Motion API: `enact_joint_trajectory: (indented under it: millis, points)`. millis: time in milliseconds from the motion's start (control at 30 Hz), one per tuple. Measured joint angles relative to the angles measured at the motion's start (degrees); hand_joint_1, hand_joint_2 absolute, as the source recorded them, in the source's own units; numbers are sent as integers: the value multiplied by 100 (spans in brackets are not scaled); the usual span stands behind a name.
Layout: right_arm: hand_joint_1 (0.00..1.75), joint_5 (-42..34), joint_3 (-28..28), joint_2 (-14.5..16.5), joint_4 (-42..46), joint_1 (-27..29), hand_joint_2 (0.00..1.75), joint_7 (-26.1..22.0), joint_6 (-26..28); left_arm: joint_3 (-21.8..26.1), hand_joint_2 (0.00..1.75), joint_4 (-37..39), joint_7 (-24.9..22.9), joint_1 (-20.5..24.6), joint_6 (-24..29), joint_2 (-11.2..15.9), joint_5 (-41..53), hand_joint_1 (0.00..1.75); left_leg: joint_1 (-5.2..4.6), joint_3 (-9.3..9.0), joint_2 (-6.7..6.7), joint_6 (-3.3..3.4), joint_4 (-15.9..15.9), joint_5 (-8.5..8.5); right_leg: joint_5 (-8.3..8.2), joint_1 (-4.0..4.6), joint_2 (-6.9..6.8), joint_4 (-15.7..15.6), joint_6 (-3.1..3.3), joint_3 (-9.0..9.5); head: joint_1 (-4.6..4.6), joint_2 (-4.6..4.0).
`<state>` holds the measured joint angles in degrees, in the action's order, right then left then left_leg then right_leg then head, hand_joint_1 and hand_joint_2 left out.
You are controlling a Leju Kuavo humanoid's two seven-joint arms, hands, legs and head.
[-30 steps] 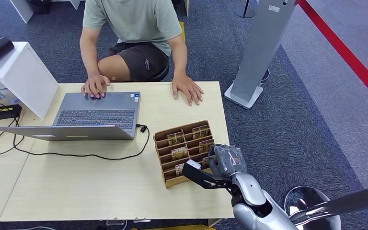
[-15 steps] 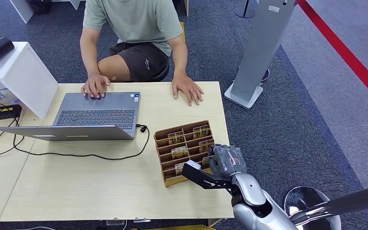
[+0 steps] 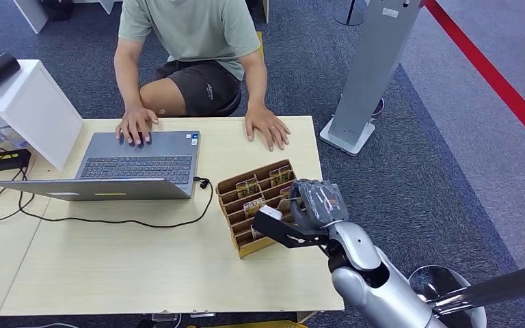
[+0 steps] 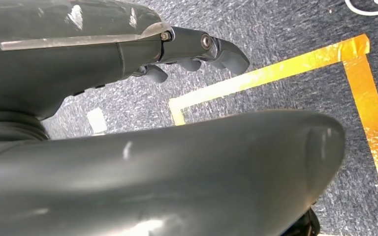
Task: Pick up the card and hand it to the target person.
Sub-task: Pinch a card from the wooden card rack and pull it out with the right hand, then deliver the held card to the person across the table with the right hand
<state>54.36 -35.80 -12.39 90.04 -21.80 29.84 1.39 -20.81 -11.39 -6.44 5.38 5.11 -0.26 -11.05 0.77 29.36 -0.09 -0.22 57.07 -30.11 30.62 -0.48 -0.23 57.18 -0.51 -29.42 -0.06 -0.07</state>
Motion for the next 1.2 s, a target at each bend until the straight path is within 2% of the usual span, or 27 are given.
enact_joint_trajectory:
  millis: [300,600,833,1133,1200]
  points:
    - [175,-867,-264,475,-548,-1502,175,-365,138,-126,0,0,-87,157,-73,0,44,0,0,16,-1,2,1,6,-2,0,-4,7,1,-13,-3,0]
    - [175,-1316,-642,1356,-2584,-2714,175,-1114,699,-316,0,0,-173,289,-115,-17,104,0,0,31,-6,4,1,9,-2,0,-10,9,1,-24,-2,0]
    - [175,-1420,-836,1964,-3952,-3065,175,-1373,851,-375,0,0,-172,288,-93,-35,26,0,0,35,-7,3,2,9,-2,0,-10,8,1,-31,3,0]
    - [175,-1469,-949,2380,-5039,-3245,175,-1484,984,-425,0,0,-172,215,-62,-33,-21,0,0,36,-5,3,5,10,-3,0,-9,7,1,-34,3,0]
    - [87,-1472,-963,2436,-5178,-3279,87,-1504,994,-426,0,0,-172,205,-53,-33,-33,0,0,35,-4,3,6,10,-3,0,-7,7,1,-35,3,0]
